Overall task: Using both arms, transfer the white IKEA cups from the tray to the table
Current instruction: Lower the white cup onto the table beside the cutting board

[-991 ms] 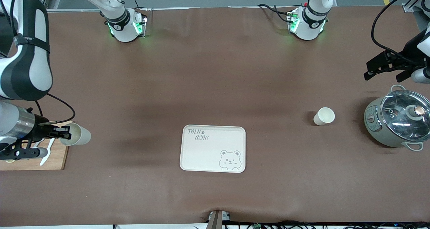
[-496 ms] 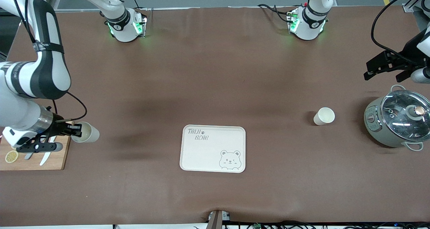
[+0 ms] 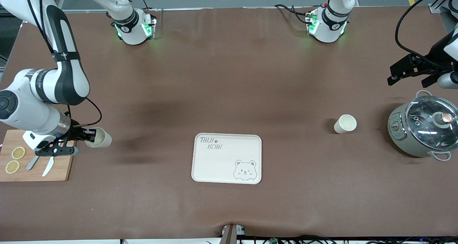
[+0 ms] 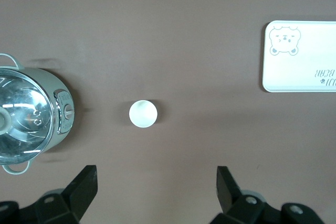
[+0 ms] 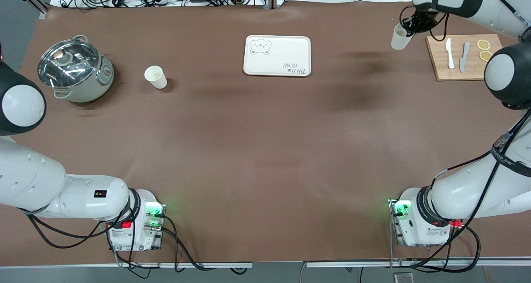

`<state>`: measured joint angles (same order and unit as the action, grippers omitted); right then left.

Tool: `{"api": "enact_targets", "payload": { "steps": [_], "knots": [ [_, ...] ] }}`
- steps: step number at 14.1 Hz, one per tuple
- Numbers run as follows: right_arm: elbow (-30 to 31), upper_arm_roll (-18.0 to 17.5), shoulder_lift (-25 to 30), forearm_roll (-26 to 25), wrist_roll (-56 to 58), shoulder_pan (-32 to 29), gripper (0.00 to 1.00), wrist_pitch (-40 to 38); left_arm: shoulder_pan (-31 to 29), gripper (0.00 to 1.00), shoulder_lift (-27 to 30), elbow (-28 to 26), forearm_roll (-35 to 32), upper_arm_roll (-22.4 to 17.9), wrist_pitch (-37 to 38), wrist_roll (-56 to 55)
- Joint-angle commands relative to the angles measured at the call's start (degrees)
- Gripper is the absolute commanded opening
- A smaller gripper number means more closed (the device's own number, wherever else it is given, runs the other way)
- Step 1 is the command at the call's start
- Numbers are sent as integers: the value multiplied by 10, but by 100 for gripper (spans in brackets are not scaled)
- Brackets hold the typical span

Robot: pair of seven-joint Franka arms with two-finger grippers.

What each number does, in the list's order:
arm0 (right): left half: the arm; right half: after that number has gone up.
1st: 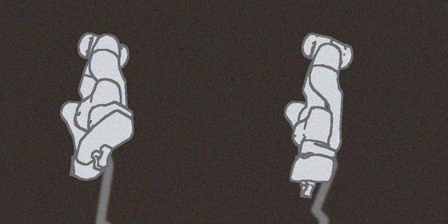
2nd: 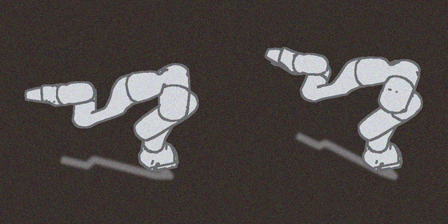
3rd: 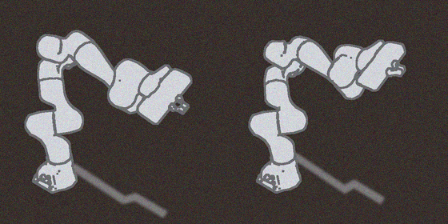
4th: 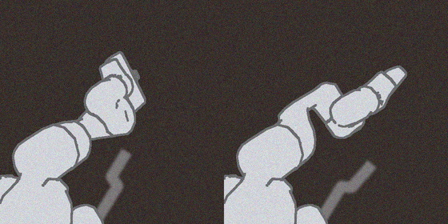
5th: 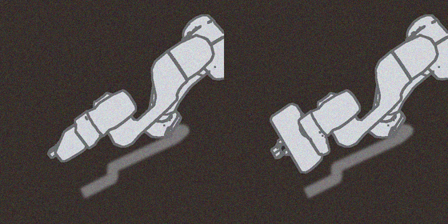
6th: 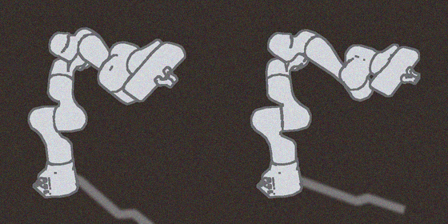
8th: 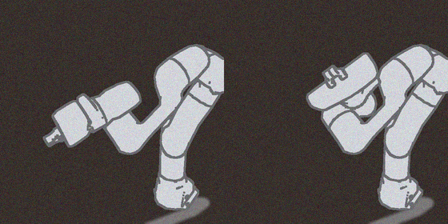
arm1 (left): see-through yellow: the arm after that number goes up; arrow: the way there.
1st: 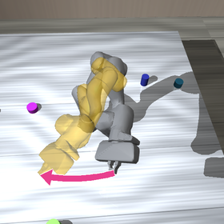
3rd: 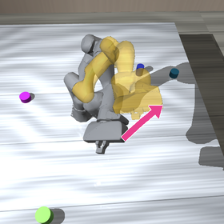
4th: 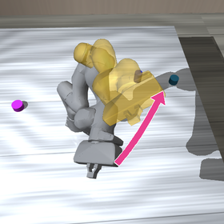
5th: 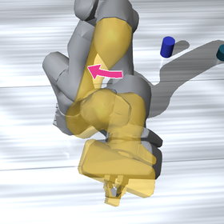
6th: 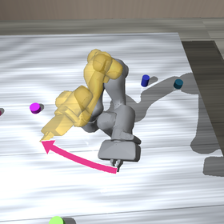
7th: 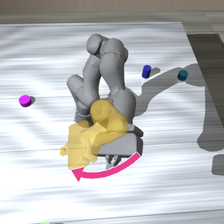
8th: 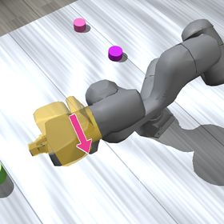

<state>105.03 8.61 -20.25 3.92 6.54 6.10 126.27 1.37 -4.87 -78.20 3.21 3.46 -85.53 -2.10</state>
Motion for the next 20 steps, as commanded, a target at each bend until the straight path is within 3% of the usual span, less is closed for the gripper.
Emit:
{"api": "enact_targets", "payload": {
  "steps": [1, 4, 20],
  "knots": [
    [68, -4, 28, -11, 7, -5, 0, 61, 1, 100, 1, 1, -10, 0, -4, 10],
    [91, -4, 22, -10, 7, -5, 0, 111, 1, 100, 1, 2, -10, 0, -4, 10],
    [95, -5, -57, -8, 5, -3, 0, 228, -1, 100, 0, 2, -10, 0, -7, 10]
  ]
}}
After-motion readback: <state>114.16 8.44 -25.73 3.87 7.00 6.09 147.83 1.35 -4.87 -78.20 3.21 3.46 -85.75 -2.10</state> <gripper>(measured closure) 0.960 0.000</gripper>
